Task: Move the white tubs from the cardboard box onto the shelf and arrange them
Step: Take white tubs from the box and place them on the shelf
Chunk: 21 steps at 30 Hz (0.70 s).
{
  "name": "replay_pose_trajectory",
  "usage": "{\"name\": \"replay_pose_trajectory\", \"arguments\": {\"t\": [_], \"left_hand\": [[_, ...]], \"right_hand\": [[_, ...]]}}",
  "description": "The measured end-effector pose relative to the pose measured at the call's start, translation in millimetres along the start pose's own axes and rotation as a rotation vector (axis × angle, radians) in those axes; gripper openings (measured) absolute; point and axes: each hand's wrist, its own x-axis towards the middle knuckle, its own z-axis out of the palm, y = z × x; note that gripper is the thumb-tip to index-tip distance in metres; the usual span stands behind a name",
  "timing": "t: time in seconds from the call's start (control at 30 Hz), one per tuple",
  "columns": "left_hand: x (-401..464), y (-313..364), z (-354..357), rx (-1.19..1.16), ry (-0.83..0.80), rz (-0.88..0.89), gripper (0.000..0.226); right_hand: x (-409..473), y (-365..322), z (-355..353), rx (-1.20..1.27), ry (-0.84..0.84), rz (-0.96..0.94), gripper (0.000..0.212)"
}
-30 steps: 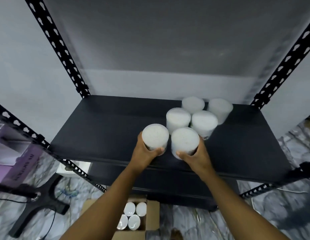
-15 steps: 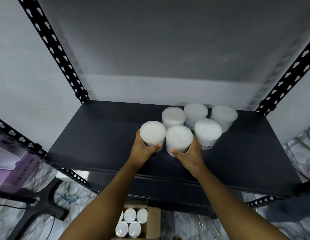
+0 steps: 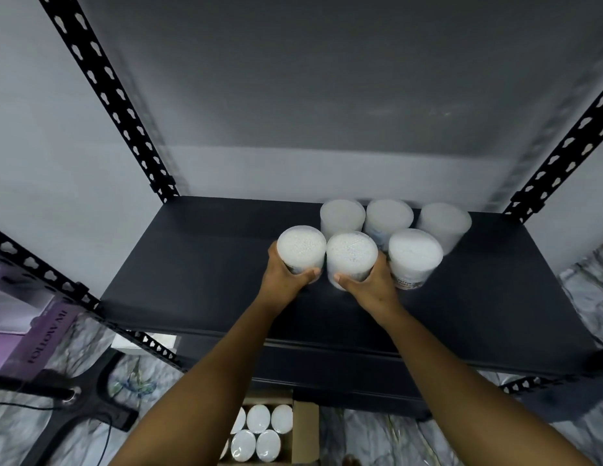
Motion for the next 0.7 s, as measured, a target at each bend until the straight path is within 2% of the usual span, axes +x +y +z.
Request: {"name": "replay_pose_trajectory", "arguments": {"t": [0.13,0.3,0.43,0.5,0.6,0.7], "left_hand": [[-1,-3,-3,0.005,-0.027,0.023,0.096],[-9,-7,-10,0.033,-0.045,0.011,0.107],[-25,-6,-18,0.098,-0.059,-0.034,0.108],[-35,-7,-23,0.129,-0.064,-0.048,0.102],[-53,-8,-29,0.148,-0.084,-0.038,0.090],[-76,-8,-38,0.237,-0.092,0.005,0.073]], "right_hand": [[-4,-2,1,-0.009,0.005,0.029,0.082],[-15,1,1,-0.060,0.017,0.043,0.085],[-29,0,2,-0.091,0.031,0.084,0.079],[-39,0,2,-0.129,0.044,0.110,0.082],[-56,0,3,-0.205,0.038,0.181,0.097],[-78,-5,4,-0.244,0.034,0.200,0.093]]}}
